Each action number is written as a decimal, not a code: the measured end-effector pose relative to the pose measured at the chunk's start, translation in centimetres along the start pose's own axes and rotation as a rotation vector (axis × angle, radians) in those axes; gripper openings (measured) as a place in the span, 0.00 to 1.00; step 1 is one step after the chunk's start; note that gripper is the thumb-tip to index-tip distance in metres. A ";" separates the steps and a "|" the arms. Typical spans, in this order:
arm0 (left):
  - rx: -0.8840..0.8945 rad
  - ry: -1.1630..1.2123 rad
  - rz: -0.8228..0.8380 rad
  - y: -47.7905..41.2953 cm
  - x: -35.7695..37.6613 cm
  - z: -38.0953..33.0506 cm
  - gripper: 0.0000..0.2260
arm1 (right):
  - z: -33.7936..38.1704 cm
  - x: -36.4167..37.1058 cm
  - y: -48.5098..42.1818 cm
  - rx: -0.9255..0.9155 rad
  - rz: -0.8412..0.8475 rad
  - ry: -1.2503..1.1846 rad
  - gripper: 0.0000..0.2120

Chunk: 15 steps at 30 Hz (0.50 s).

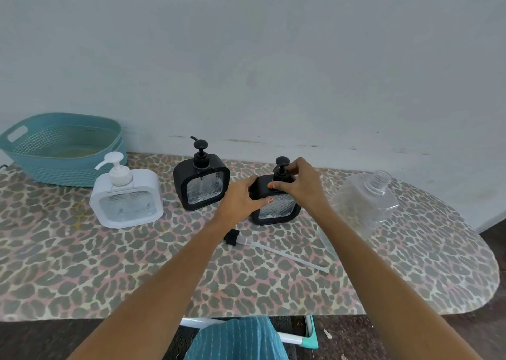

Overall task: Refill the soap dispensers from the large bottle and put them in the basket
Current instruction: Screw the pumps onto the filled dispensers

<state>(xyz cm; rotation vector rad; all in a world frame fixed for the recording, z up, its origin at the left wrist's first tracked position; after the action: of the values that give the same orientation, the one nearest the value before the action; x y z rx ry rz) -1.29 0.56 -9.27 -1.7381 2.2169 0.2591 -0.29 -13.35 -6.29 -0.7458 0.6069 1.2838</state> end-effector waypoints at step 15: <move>-0.016 -0.015 -0.008 0.2 -0.1 -0.2 0.25 | 1.2 0.6 -0.3 -0.038 0.252 -0.180 0.32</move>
<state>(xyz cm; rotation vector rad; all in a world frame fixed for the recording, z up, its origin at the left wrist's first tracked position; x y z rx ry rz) -1.49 0.65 -9.06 -1.7473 2.2034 0.2879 0.06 -12.09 -5.94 -0.5896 0.5434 1.5800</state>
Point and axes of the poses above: each hand's wrist, its own y-axis away from the middle knuckle, its own x-axis out of the palm, z = x × y, the point moved 8 cm from there along -y, towards the middle knuckle, and after that the axes turned 9 degrees about y, right-handed, at the moved point
